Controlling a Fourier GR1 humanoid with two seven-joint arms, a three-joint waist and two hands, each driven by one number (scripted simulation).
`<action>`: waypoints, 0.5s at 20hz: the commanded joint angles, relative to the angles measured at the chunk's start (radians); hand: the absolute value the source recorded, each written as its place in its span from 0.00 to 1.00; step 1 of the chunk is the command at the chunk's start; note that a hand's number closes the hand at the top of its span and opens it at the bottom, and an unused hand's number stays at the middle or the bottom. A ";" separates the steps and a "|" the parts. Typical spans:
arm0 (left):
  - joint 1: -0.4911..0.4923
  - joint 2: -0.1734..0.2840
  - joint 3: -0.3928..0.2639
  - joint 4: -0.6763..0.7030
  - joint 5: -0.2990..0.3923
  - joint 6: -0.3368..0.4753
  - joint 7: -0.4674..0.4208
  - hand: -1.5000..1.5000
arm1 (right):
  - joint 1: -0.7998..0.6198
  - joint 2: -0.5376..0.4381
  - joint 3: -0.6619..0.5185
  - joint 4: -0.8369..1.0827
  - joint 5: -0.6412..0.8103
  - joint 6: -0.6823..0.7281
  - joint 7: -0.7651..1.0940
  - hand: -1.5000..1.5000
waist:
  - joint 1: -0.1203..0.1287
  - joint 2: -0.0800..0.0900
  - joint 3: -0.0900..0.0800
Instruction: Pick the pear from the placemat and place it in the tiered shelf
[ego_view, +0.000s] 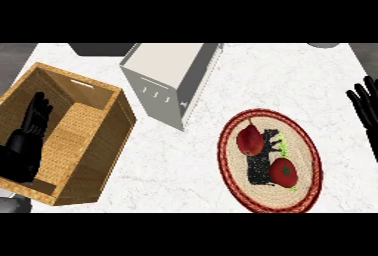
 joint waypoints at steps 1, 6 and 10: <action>0.020 -0.031 0.001 -0.045 -0.019 0.010 0.039 0.50 | -0.026 0.048 0.085 0.010 0.104 -0.053 0.080 1.00 | 0.004 -0.006 0.001; -0.099 -0.081 -0.056 -0.084 0.013 0.004 0.079 0.50 | -0.289 0.028 0.281 0.192 0.223 -0.128 0.468 1.00 | 0.129 0.023 -0.006; -0.099 -0.121 -0.087 -0.085 0.035 0.008 0.162 0.50 | -0.419 0.184 0.253 0.332 0.287 -0.367 0.634 0.00 | 0.075 0.009 0.000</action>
